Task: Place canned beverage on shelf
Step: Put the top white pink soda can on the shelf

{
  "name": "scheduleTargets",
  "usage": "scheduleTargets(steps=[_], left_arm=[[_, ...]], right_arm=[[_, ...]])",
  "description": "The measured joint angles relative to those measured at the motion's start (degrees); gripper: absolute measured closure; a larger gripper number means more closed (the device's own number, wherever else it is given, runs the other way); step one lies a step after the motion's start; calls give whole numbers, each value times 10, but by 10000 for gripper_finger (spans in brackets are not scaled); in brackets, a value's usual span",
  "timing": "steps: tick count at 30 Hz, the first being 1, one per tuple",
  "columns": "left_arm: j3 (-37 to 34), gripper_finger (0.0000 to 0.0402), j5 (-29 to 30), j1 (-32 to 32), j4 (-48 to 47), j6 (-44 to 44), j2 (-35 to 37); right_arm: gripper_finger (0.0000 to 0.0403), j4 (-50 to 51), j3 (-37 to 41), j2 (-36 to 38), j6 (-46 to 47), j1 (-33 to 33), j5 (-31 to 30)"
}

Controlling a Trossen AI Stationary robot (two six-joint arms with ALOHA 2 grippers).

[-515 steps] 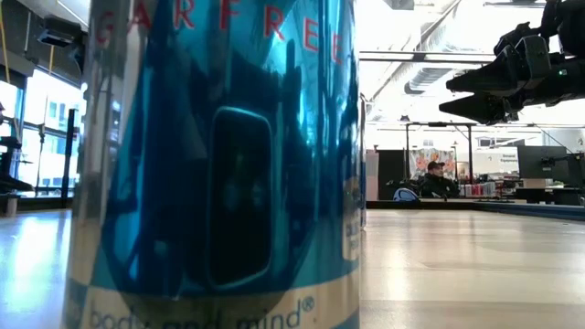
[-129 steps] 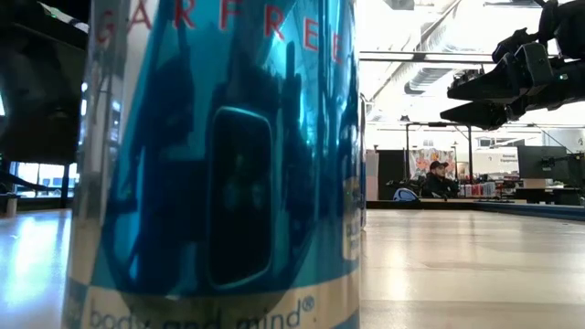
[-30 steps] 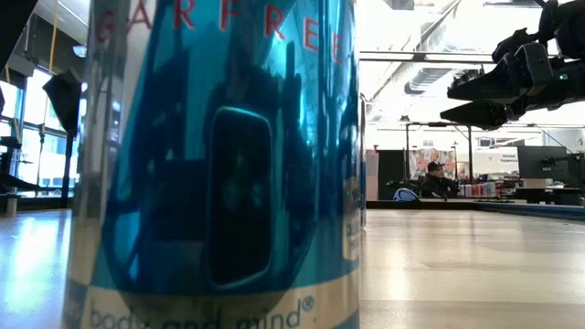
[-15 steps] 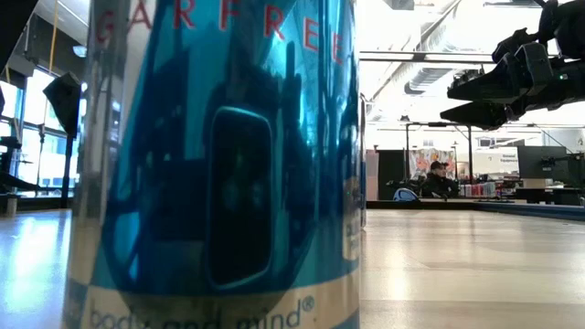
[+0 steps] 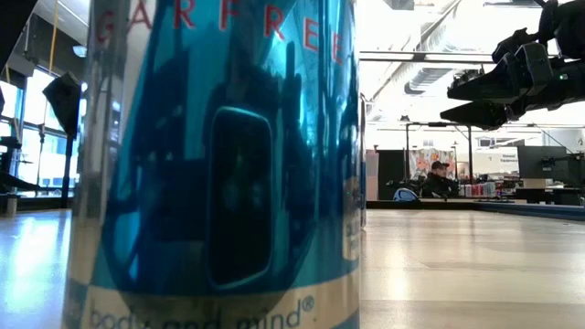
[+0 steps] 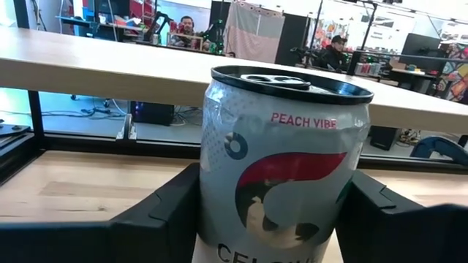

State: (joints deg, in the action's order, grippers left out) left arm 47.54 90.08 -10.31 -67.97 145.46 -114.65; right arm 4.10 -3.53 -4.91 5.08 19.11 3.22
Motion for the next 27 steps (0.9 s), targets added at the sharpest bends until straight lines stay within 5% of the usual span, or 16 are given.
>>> scheduleTargets(steps=[18, 27], left_arm=[[17, 204, -3, -46, 0, -45, 1], [24, 204, -2, -72, -72, -17, 39]], right_arm=[[16, 0, 0, 0, 0, 0, 0], [16, 0, 0, 0, 0, 0, 0]])
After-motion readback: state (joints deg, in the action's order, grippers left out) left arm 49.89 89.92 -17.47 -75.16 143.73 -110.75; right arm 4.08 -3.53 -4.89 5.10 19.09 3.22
